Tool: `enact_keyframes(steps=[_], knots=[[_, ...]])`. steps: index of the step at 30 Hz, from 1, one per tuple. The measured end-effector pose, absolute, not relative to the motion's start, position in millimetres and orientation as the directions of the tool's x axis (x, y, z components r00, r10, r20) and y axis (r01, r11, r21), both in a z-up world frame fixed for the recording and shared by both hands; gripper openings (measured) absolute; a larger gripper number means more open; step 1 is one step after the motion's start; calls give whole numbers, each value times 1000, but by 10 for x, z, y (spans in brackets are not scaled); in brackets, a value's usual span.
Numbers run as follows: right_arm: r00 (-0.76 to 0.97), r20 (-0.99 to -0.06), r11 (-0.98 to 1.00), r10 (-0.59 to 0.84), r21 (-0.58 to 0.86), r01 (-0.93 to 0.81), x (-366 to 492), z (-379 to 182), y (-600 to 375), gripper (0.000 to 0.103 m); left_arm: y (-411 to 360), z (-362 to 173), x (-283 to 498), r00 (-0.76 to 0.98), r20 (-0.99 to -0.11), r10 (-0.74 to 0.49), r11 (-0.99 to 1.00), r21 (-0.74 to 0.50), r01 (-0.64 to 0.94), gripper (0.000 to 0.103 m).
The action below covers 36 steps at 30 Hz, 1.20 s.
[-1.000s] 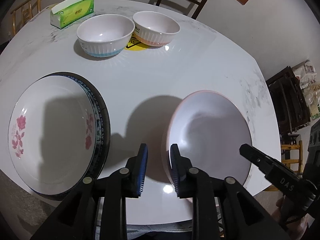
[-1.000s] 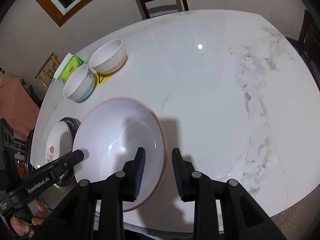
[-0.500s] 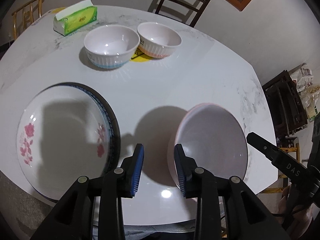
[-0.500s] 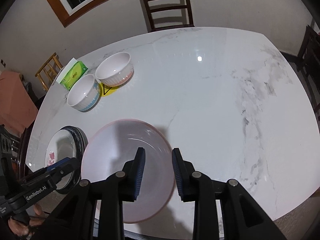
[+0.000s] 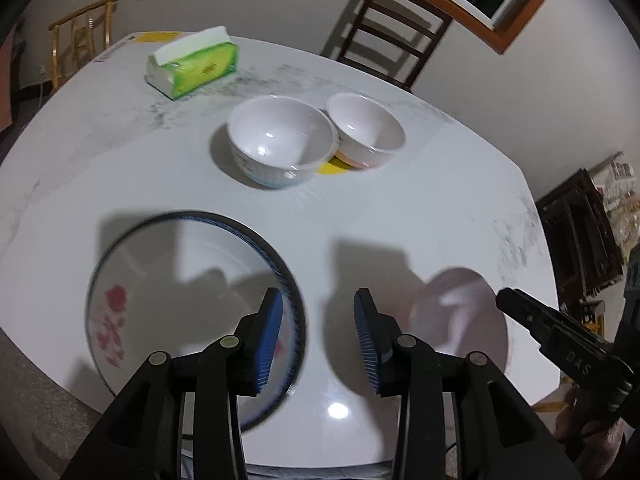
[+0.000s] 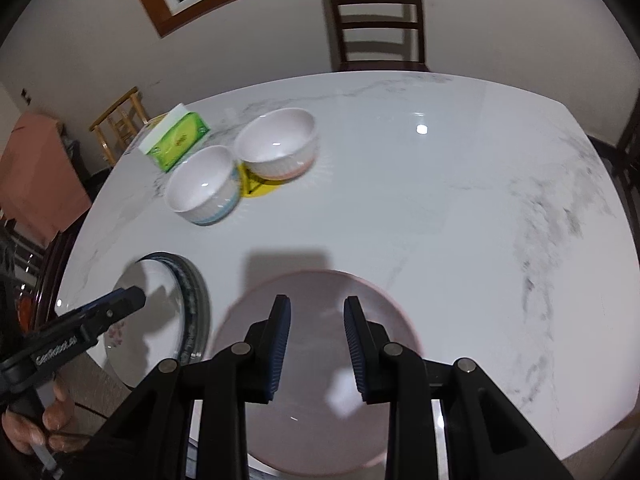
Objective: Organize plates and bowls
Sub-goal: 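Move the left gripper to the blue-band white bowl and grasp its rim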
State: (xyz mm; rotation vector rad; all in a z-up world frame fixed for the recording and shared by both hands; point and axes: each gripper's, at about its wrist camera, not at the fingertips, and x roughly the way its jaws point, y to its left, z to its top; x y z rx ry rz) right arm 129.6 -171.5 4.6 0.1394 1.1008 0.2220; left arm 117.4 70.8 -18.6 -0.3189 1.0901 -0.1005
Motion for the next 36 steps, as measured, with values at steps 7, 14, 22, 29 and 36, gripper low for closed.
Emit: enact_keyframes(steps=[7,14,22,29,36], knots=[[408,-859,949,310,259,-177,1523,53,-1371,28,1083,-210,1340,474,-862,-179,949,-279,-149,34],[358,-864,932,353,295,-209,1824,16,-1073,28,1344,-239,1572,468,-872,-142,947,-257,-193,35],[317,-864,919,390,342,-199,2248,-110,-743,28,1479,-264,1894,468,-866,-175,931,-300,-208,35],[333,-865,926,377,339,-168,2544,-235,-597,28,1552,-383,2189,462,-867,-190,917,-325,-233,35],[323,-884,941,338,308,-142,2788,-417,-489,28,1566,-516,2452,454,-873,-180,918,-315,-241,35]])
